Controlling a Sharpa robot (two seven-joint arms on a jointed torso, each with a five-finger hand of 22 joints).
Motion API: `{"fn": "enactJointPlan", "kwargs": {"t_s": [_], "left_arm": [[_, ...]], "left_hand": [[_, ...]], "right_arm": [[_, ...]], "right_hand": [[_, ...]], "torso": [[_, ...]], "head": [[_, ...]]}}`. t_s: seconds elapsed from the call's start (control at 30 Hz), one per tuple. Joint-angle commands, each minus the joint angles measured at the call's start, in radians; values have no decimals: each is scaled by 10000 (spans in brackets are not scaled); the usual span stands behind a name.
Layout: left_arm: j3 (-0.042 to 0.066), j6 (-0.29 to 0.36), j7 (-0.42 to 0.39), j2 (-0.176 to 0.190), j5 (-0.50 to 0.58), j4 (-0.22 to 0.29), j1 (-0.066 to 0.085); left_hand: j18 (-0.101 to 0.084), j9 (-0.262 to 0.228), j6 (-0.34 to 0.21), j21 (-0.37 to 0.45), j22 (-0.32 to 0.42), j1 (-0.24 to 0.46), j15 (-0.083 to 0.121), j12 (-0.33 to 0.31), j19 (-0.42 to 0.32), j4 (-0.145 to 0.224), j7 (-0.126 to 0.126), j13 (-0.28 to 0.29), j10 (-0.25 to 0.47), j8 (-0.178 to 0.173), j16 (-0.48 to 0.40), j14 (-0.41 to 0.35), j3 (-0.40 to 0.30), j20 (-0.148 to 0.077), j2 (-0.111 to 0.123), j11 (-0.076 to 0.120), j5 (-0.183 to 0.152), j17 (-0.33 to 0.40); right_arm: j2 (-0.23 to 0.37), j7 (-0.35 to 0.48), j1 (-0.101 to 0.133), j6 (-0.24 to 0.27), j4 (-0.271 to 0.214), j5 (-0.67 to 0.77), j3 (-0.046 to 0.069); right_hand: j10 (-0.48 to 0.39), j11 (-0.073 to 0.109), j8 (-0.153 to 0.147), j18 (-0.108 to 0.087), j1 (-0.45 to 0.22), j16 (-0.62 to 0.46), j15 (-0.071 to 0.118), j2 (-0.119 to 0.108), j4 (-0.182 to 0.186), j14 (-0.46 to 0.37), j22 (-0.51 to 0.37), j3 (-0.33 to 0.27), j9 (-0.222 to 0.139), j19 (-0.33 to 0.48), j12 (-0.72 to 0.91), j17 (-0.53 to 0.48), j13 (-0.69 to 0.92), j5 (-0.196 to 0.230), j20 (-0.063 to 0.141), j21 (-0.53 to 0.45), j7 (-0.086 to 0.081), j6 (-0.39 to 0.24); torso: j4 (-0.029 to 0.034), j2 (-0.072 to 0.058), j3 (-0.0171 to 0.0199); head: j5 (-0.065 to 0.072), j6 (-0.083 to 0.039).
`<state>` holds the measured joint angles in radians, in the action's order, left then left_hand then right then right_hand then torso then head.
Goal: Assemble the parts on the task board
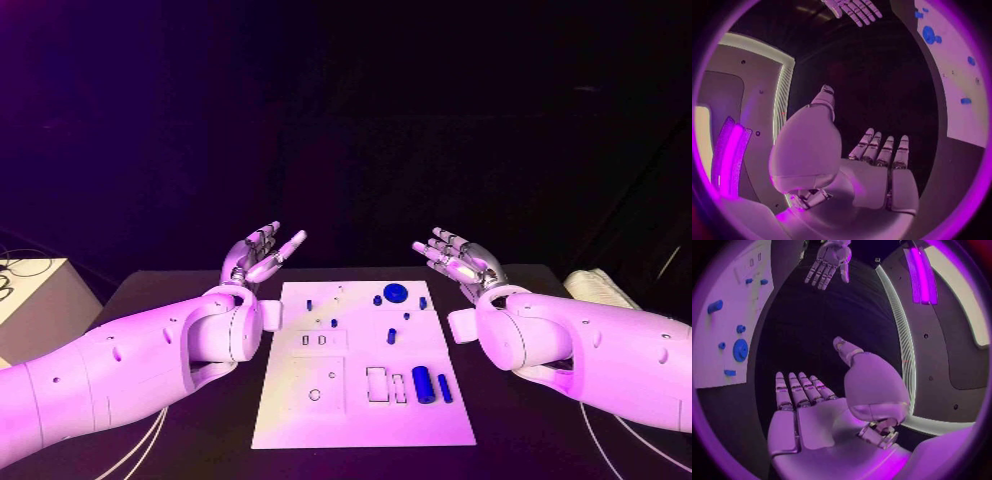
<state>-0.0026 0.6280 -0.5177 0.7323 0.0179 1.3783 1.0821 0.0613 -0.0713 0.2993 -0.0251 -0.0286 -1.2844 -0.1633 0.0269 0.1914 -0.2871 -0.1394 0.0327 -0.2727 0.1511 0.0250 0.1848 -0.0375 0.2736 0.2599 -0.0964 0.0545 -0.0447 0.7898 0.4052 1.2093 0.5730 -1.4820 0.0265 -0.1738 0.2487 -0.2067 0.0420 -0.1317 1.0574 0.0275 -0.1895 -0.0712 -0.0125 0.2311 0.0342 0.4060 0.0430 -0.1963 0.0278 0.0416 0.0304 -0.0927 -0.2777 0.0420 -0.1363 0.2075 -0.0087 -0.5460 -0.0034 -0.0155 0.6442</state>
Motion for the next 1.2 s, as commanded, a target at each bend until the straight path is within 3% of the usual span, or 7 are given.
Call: {"fn": "enactJointPlan", "kwargs": {"t_s": [0.03,0.23,0.33,0.4,0.43,0.7,1.2], "left_arm": [[4,-687,-284,-30,69,-8,20],[5,-1051,-259,274,24,49,41],[5,-1135,-272,377,-12,94,54],[6,-1249,-269,487,-119,157,80],[6,-1287,-266,532,-190,192,96],[22,-1643,-103,1082,-875,868,210],[92,-2238,553,2139,-1614,2526,544]], "left_hand": [[144,-39,205,-62,-21,-492,-50,73,76,-149,-38,22,-187,90,46,164,-22,160,91,-42,81,-27],[194,-121,497,-187,-93,-555,-274,143,460,-145,-237,69,-644,213,157,584,-152,177,-66,-260,56,-124],[333,-232,925,-639,-349,-638,-720,257,1901,-138,-421,132,-1353,406,604,2084,-307,197,-293,-462,26,-462],[686,-574,2345,-1634,-830,-762,-540,1024,4590,-94,-807,464,-4819,1066,1611,5060,-802,150,-957,-1080,-25,-1143],[865,-668,2752,-1836,-897,-817,-390,1167,4950,-78,-812,483,-5372,1243,1856,5559,-899,136,-1097,-1213,-24,-1269],[1231,-1148,5039,-3161,-1374,-1677,439,1560,7092,48,-709,554,-7698,2171,3312,8039,-1340,-320,-1302,-644,-19,-2329],[1188,-1162,5330,-4450,-2078,-1986,725,1009,7499,44,-617,469,-8241,1788,5434,8205,-1783,-733,-996,-479,-38,-4146]], "right_arm": [[10,-597,163,-1550,105,497,-142],[-52,-572,388,-1448,704,1948,-225],[-89,-607,432,-1186,877,2742,-219],[-118,-658,497,-941,1070,3695,-209],[-123,-690,532,-850,1144,4121,-203],[-264,-1239,872,-976,1640,7193,-147],[-449,-3877,1503,-2697,1445,12324,-107]], "right_hand": [[547,-69,153,-198,743,117,-72,-15,-219,427,74,217,94,-266,95,69,59,38,-155,159,-1180,470],[2354,-236,584,28,1451,504,-218,47,-552,2243,286,256,403,-1440,270,363,181,253,-168,698,-1289,1839],[4203,-387,969,-60,1855,948,-318,-23,-754,4049,507,306,654,-2964,495,635,275,-25,-134,1278,-1278,3029],[6101,-184,1413,-306,2089,1441,-89,-83,-870,5834,754,407,926,-4802,729,892,368,-210,-110,1985,-1286,4392],[6306,-128,1495,-375,2149,1488,-26,-127,-897,6016,754,446,980,-5012,695,899,350,-233,-107,2058,-1230,4715],[8017,349,1845,-523,2435,2173,621,-540,-1054,8090,920,1168,1168,-6775,496,1365,344,-366,389,2842,-890,6617],[9582,1122,1639,-500,2343,5562,1824,-1155,-987,12210,3586,1234,1331,-9008,346,4774,397,-562,1803,7204,-317,7773]], "torso": [[-3,-1,-3],[-27,-70,-2],[-42,-82,-19],[-42,-136,-39],[-33,-163,-39],[-28,-483,-46],[96,-1254,-80]], "head": [[0,1],[-58,104],[-61,131],[-66,141],[-60,134],[-38,35],[150,-181]]}}
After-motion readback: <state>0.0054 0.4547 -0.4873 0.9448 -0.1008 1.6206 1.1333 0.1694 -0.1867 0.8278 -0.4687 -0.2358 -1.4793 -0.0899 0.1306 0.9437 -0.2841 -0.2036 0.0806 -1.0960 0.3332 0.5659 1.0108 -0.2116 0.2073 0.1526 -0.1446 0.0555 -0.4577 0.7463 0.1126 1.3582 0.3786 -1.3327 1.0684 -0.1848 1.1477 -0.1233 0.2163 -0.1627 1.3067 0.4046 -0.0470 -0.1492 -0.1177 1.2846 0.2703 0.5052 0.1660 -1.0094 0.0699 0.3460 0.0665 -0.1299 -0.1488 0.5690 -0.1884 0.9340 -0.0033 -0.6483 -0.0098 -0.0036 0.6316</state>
